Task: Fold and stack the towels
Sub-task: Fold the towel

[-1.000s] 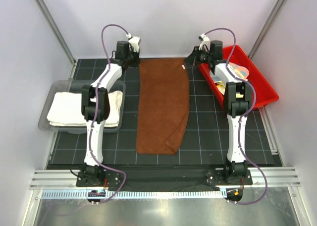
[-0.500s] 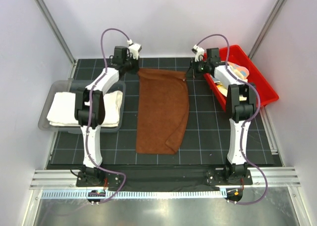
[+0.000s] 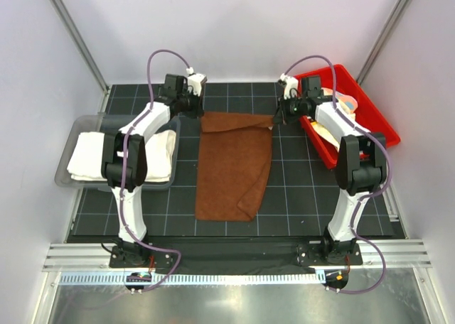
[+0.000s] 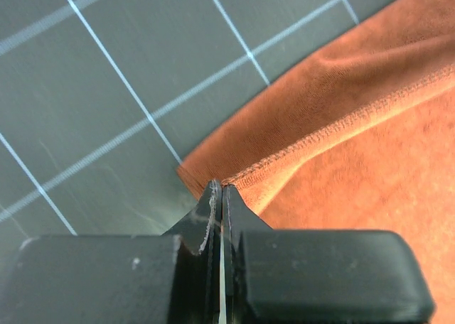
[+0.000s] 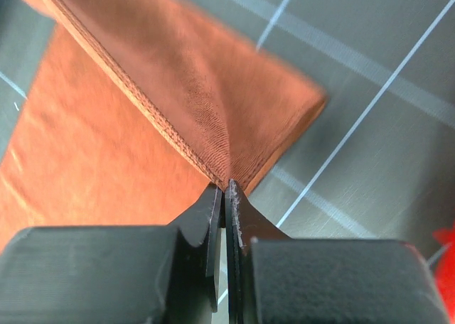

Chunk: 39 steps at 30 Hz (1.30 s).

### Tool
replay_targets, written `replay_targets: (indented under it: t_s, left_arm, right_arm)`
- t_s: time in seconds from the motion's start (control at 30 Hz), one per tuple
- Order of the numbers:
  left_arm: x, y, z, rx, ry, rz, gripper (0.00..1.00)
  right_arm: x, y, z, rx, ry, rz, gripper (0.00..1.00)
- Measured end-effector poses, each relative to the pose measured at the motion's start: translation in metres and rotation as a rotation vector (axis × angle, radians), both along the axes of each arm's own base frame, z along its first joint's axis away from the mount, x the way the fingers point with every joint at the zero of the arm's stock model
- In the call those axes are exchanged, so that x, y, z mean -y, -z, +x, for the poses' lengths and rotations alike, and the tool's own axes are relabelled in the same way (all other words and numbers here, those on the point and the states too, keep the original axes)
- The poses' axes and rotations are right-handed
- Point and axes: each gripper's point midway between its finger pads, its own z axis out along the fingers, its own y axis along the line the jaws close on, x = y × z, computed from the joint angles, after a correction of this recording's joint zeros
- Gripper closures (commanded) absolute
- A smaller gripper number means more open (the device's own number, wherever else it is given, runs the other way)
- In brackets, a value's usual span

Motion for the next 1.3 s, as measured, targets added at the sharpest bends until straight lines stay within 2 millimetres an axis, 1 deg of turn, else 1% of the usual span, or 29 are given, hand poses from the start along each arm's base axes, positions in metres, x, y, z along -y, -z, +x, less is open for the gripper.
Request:
replay_targets:
  t_s: [0.13, 0.17, 0.23, 0.3, 0.37, 0.43, 0.53, 0.63, 0.7, 0.8, 0.93, 1.0, 1.03, 1.07, 1.13, 1.17, 1.23, 1.27, 1.3]
  left_arm:
    - [-0.004, 0.016, -0.014, -0.077, -0.018, 0.01, 1.0]
    - [-0.005, 0.02, -0.018, -0.097, -0.022, 0.015, 1.0]
    - [-0.008, 0.028, -0.028, -0.134, -0.028, 0.024, 1.0]
    - [-0.01, 0.031, -0.043, -0.173, -0.032, 0.03, 1.0]
    - [-0.01, 0.027, -0.054, -0.188, -0.031, 0.032, 1.0]
    - [-0.008, 0.016, -0.064, -0.184, -0.022, 0.031, 1.0]
    - [-0.004, -0.003, -0.074, -0.164, -0.01, 0.026, 1.0]
    - [-0.004, -0.014, -0.081, -0.159, -0.011, 0.032, 1.0]
    - [-0.005, -0.014, -0.087, -0.178, -0.018, 0.043, 1.0]
    - [-0.007, -0.005, -0.1, -0.233, -0.022, 0.069, 1.0]
    - [-0.007, 0.006, -0.114, -0.301, -0.037, 0.098, 1.0]
    - [-0.005, 0.017, -0.115, -0.333, -0.05, 0.111, 1.0]
    - [-0.005, 0.023, -0.114, -0.354, -0.058, 0.12, 1.0]
    - [-0.004, 0.029, -0.111, -0.365, -0.064, 0.127, 1.0]
    - [-0.003, 0.04, -0.102, -0.387, -0.085, 0.136, 1.0]
    - [-0.003, 0.046, -0.097, -0.396, -0.093, 0.144, 1.0]
    - [-0.002, 0.052, -0.088, -0.399, -0.106, 0.152, 1.0]
    - [-0.001, 0.054, -0.084, -0.402, -0.111, 0.155, 1.0]
    - [0.0, 0.054, -0.08, -0.4, -0.113, 0.155, 1.0]
  right_arm:
    - [-0.004, 0.031, -0.03, -0.1, 0.005, -0.051, 0.94]
    - [-0.006, 0.037, -0.037, -0.126, 0.003, -0.063, 0.94]
    - [-0.009, 0.041, -0.045, -0.154, 0.002, -0.075, 0.94]
    - [-0.009, 0.04, -0.05, -0.166, 0.015, -0.083, 0.96]
    - [-0.008, 0.034, -0.054, -0.163, 0.026, -0.085, 0.97]
    - [-0.008, 0.025, -0.06, -0.154, 0.037, -0.087, 0.98]
    - [-0.011, 0.012, -0.071, -0.151, 0.043, -0.088, 0.98]
    - [-0.016, 0.006, -0.084, -0.166, 0.038, -0.085, 0.98]
    - [-0.018, 0.008, -0.093, -0.196, 0.036, -0.085, 0.98]
    - [-0.018, 0.018, -0.11, -0.271, 0.043, -0.091, 0.97]
    - [-0.014, 0.03, -0.123, -0.338, 0.075, -0.101, 0.94]
    - [-0.012, 0.033, -0.12, -0.342, 0.099, -0.114, 0.88]
    - [-0.011, 0.034, -0.116, -0.344, 0.111, -0.118, 0.83]
    - [-0.012, 0.034, -0.108, -0.342, 0.123, -0.122, 0.77]
    - [-0.013, 0.035, -0.084, -0.33, 0.161, -0.137, 0.73]
    - [-0.013, 0.036, -0.072, -0.322, 0.184, -0.146, 0.65]
    - [-0.008, 0.038, -0.053, -0.31, 0.246, -0.173, 0.64]
    - [-0.006, 0.038, -0.048, -0.306, 0.274, -0.187, 0.64]
    - [-0.004, 0.038, -0.049, -0.309, 0.294, -0.2, 0.64]
